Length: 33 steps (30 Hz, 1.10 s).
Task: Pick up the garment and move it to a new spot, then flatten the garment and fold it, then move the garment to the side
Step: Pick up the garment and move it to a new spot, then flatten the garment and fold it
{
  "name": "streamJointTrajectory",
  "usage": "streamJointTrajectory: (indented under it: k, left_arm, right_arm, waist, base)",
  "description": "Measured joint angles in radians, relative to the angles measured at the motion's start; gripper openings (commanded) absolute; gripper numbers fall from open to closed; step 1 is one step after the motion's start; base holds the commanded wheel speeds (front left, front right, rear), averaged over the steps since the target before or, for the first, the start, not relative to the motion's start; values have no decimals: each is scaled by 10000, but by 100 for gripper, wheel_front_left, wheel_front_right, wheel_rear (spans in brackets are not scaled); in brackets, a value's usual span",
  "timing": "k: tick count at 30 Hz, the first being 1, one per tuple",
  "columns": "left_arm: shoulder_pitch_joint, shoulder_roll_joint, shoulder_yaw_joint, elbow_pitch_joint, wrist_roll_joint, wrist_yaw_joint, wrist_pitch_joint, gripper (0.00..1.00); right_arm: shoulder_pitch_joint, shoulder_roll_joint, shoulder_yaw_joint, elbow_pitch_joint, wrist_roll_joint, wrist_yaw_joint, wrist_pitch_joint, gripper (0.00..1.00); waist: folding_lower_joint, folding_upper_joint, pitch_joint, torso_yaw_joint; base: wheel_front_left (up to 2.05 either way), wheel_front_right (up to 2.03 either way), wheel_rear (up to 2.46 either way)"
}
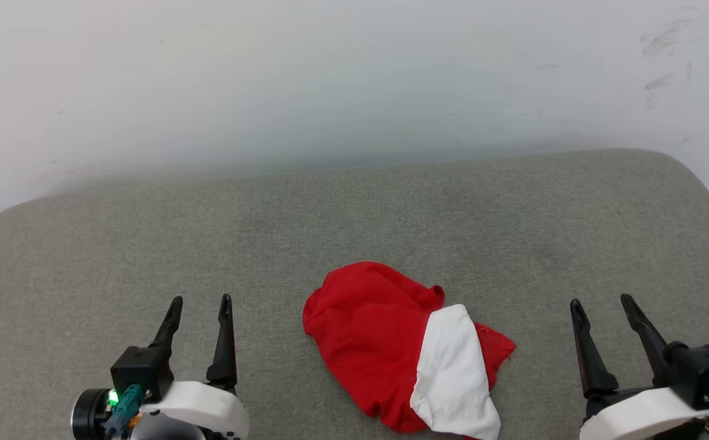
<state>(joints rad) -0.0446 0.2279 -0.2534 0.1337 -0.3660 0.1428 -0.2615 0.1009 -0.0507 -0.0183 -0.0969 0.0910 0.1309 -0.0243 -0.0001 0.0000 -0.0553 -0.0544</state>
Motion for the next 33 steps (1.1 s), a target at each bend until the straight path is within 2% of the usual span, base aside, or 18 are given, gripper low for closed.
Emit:
streamJointTrajectory:
  k: [10,13,16,17,18,19,20,21,24,29,33]
  left_arm:
    - [195,-54,140,-284,100,-35,-4,100]
    - [170,-104,128,-247,155,-123,-15,100]
    - [118,-146,148,-268,192,-176,-15,100]
    - [118,-146,148,-268,192,-176,-15,100]
    - [96,-167,184,-272,215,-199,-15,100]
    - [96,-167,184,-272,215,-199,-15,100]
    - [75,-232,224,-288,228,-253,-15,100]
    - [75,-232,224,-288,228,-253,-15,100]
    - [60,-355,238,-293,311,-309,-15,100]
    - [36,-483,270,-284,378,-426,-15,100]
    - [-30,-637,253,-293,472,-516,-15,100]
  right_arm:
    - [81,0,-192,-121,142,0,113,100]
    - [113,-6,-31,-142,454,-2,575,100]
    - [70,-209,696,-161,669,0,1584,100]
    - [70,-209,696,-161,669,0,1584,100]
    - [55,-686,1290,-159,1007,0,2575,100]
    - [55,-686,1290,-159,1007,0,2575,100]
    - [38,-1149,1873,-259,1430,0,3515,100]
    - [38,-1149,1873,-259,1430,0,3515,100]
    - [-68,-1894,2995,-581,2180,-2,5173,100]
    - [-259,-2288,3680,-558,2752,0,6213,100]
    - [-624,-2475,4107,-132,2991,-2,6636,100]
  waist:
    - [0,0,32,202]
    - [0,0,63,376]
    - [0,0,130,567]
    - [0,0,130,567]
    - [0,0,171,717]
    - [0,0,171,717]
    - [0,0,209,880]
    - [0,0,209,880]
    - [0,0,292,1189]
    - [0,0,412,1440]
    - [0,0,636,1602]
  base:
    - [0,0,0]
    - [0,0,0]
    - [0,0,0]
    - [0,0,0]
    - [0,0,0]
    - [0,0,0]
    - [0,0,0]
    - [0,0,0]
    - [0,0,0]
    - [0,0,0]
    - [0,0,0]
